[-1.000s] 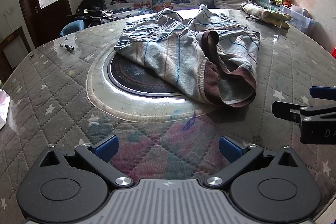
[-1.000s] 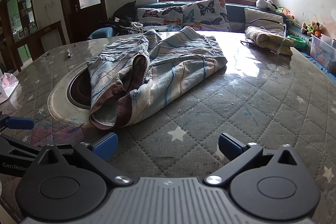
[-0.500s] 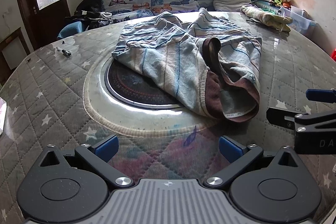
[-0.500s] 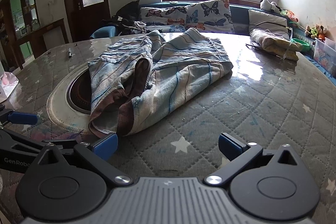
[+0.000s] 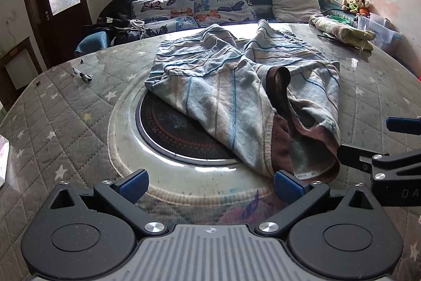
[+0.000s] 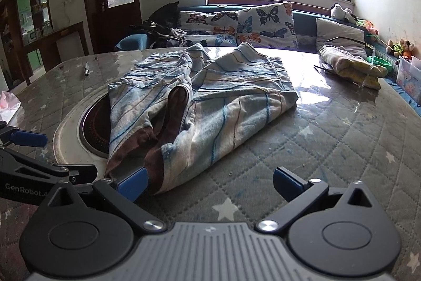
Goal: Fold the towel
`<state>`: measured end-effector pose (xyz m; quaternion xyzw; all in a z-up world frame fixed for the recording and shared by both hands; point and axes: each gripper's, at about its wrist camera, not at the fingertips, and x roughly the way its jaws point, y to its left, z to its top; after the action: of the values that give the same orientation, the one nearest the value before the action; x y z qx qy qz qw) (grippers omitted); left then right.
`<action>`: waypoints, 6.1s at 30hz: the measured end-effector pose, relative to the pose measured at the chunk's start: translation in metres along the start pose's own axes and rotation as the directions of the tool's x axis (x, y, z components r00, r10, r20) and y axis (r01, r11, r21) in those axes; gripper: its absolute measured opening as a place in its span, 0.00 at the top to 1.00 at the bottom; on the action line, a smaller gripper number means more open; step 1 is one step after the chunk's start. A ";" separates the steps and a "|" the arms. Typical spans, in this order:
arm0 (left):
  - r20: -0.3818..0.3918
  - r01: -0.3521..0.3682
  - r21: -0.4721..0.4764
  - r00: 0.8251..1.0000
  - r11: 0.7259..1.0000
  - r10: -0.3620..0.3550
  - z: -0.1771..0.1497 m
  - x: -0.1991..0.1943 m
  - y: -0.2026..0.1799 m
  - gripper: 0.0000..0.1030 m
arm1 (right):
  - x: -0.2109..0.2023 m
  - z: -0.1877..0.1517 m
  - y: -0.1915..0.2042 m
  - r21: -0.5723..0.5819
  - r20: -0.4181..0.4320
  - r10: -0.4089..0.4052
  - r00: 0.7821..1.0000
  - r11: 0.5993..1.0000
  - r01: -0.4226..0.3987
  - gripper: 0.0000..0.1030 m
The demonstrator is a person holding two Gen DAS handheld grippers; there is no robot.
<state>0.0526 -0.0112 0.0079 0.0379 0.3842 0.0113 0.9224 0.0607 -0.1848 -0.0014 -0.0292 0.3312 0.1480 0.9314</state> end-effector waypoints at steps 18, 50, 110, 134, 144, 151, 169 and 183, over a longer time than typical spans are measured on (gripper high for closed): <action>0.015 -0.002 0.001 1.000 1.000 0.002 0.018 0.010 -0.001 0.00 | 0.009 0.007 -0.006 0.022 0.000 0.012 1.000 1.000 -0.012 0.05; 0.050 0.109 -0.038 0.993 0.993 -0.107 0.051 0.052 0.025 0.94 | 0.058 0.051 -0.023 0.049 -0.012 0.049 0.999 0.998 -0.048 0.36; 0.049 0.196 0.158 0.977 0.968 -0.206 0.068 0.062 -0.012 0.62 | -0.032 0.023 -0.011 -0.074 -0.069 0.180 0.981 0.980 -0.185 0.70; 0.102 0.199 -0.031 0.976 0.980 -0.195 0.047 0.028 0.043 0.91 | 0.093 0.071 0.021 -0.161 -0.079 0.028 0.997 0.986 -0.040 0.71; 0.099 0.175 0.130 0.977 0.976 -0.188 0.062 0.051 -0.003 0.55 | 0.102 0.070 0.021 -0.153 -0.079 -0.001 0.997 0.988 -0.011 0.75; 0.051 0.164 0.076 0.985 0.984 -0.168 0.064 0.077 0.008 0.88 | 0.109 0.074 0.018 -0.126 -0.075 0.000 0.997 0.992 -0.010 0.78; 0.157 0.059 -0.244 0.987 0.968 -0.021 0.020 -0.002 0.117 0.92 | -0.002 0.058 -0.070 0.083 0.123 -0.122 0.985 0.990 0.113 0.96; 0.048 0.049 -0.367 0.998 0.929 -0.033 -0.068 -0.050 0.136 0.91 | -0.052 -0.020 -0.130 0.293 0.015 -0.213 0.977 0.935 0.199 0.95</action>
<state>-0.0303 0.1256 0.0063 -0.1433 0.3570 0.0630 0.9209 0.0488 -0.3255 0.0097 0.0766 0.3225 0.0002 0.9435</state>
